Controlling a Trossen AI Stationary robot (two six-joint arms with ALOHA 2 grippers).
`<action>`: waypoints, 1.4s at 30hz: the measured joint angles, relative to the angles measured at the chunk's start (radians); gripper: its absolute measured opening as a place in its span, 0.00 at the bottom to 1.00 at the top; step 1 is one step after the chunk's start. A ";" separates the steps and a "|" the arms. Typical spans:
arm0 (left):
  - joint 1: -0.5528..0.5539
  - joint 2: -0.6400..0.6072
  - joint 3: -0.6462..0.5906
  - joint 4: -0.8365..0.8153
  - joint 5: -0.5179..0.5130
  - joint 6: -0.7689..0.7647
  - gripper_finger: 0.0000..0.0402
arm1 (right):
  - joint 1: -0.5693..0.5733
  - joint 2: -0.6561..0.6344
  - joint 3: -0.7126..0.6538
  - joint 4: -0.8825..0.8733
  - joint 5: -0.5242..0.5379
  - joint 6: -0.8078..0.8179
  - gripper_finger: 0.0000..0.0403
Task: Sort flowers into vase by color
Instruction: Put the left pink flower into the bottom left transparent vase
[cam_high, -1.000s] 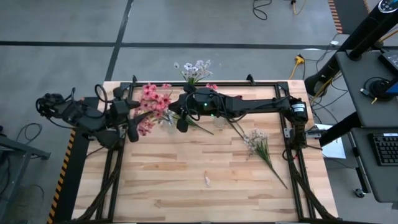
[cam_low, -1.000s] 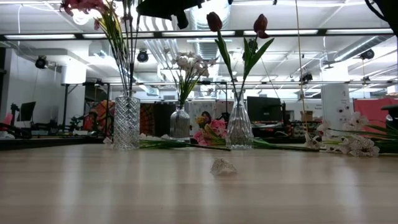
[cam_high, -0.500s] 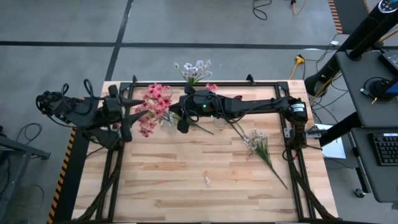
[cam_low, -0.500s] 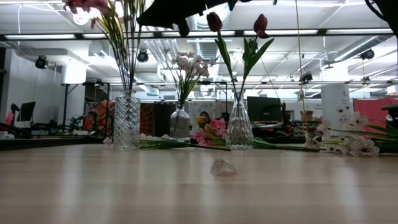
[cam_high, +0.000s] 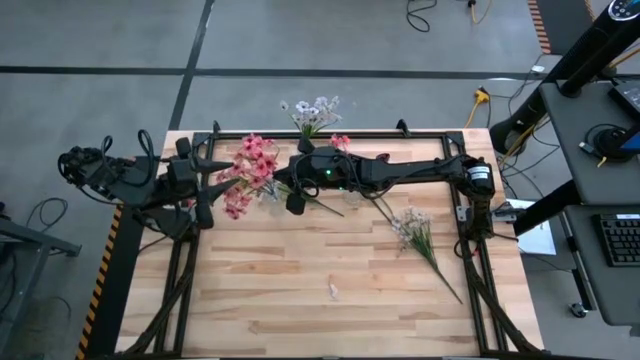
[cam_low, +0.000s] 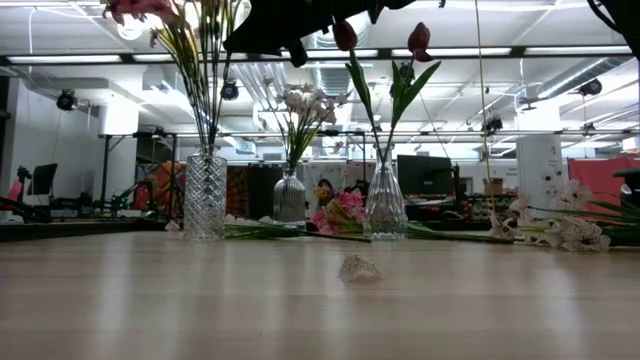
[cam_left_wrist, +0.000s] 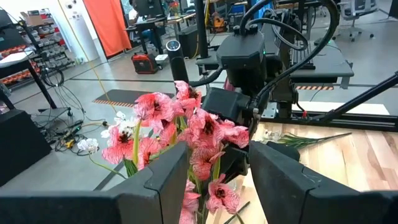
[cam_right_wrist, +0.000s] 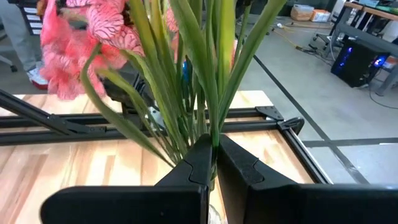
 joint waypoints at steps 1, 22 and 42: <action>0.000 0.000 0.000 0.000 0.000 0.000 0.39 | 0.000 0.000 -0.002 -0.001 0.000 0.000 0.03; 0.000 0.003 -0.001 0.030 -0.001 0.018 0.39 | 0.000 0.000 -0.049 0.027 0.000 -0.001 0.03; 0.000 0.015 -0.001 0.030 -0.005 0.018 0.39 | 0.000 0.082 -0.048 0.058 0.000 0.016 0.03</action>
